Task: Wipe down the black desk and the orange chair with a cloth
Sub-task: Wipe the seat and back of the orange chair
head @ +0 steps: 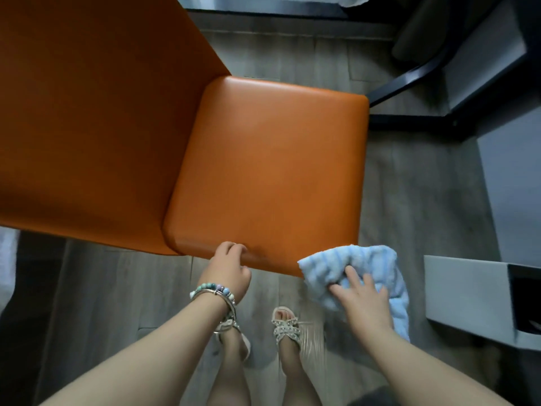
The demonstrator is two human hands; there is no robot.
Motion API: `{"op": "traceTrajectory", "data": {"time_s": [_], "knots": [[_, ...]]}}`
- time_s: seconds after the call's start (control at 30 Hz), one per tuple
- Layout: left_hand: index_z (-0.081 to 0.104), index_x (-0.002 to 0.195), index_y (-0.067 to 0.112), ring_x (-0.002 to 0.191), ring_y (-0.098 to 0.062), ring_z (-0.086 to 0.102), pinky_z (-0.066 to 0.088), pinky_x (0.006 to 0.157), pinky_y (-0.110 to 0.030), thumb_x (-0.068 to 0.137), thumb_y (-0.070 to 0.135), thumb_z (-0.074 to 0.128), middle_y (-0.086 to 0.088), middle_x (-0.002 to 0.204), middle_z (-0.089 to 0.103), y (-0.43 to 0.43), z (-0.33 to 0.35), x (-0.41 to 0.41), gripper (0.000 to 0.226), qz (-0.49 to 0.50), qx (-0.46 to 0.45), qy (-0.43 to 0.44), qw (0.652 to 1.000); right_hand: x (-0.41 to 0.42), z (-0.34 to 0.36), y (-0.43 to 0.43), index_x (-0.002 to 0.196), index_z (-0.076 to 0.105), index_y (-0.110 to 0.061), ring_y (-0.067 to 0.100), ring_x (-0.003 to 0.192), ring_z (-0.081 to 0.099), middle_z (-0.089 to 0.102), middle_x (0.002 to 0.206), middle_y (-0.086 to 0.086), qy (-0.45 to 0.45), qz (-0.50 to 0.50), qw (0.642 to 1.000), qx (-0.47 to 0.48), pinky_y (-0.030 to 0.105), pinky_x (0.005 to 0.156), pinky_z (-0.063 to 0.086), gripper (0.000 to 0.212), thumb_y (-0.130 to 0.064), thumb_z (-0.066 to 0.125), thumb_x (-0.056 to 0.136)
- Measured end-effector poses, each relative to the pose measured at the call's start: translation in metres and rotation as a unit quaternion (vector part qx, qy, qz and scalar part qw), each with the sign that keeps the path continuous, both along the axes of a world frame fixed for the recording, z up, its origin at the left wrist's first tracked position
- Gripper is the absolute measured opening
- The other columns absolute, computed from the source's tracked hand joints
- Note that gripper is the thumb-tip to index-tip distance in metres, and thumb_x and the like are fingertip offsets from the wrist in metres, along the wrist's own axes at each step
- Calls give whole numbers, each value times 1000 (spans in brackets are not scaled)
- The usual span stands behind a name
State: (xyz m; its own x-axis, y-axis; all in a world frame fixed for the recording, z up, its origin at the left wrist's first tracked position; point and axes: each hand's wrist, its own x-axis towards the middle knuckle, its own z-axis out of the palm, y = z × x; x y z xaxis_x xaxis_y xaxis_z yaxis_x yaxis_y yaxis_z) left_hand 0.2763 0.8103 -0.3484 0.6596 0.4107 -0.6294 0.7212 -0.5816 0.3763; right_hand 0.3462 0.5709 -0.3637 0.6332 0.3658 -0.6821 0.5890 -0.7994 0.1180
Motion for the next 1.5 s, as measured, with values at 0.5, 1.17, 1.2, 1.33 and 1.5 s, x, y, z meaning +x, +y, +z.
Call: {"op": "traceTrajectory", "data": {"time_s": [0.5, 1.17, 1.2, 1.33, 1.5], "knots": [[47, 126, 18, 93, -9, 43, 35, 78, -22, 87, 16, 47, -1, 132, 43, -58, -1, 6, 39, 46, -15, -18, 999, 13, -7, -36, 115, 44, -26, 30, 110, 47, 44, 124, 7, 80, -351, 926, 116, 37, 88, 45, 36, -12, 47, 82], [63, 107, 19, 104, -14, 57, 39, 85, -18, 83, 9, 59, 6, 110, 61, 75, 223, -58, 27, 118, 121, -330, 929, -21, 207, 188, 99, 52, -35, 7, 85, 54, 56, 102, 0, 97, -342, 766, 536, 16, 60, 37, 34, -13, 57, 74], [66, 104, 18, 99, -16, 59, 43, 82, -22, 82, 8, 60, 5, 107, 64, 92, 235, -63, 25, 135, 168, -350, 912, -28, 216, 205, 102, 53, -34, 8, 86, 55, 57, 103, 0, 97, -338, 761, 545, 15, 62, 37, 35, -14, 58, 74], [69, 97, 14, 82, -23, 58, 42, 71, -27, 75, 0, 63, -2, 93, 70, 161, 272, -75, 26, 128, 251, -409, 868, -57, 244, 273, 104, 55, -34, 8, 90, 57, 58, 103, 0, 106, -325, 730, 591, 17, 67, 40, 34, -14, 58, 76], [67, 99, 13, 88, -18, 54, 42, 78, -29, 82, -1, 54, -4, 97, 67, 231, 280, -81, 26, 174, 170, -413, 878, -74, 266, 331, 111, 55, -36, 5, 95, 55, 55, 109, -3, 103, -303, 716, 620, 13, 72, 42, 38, -18, 60, 78]]}}
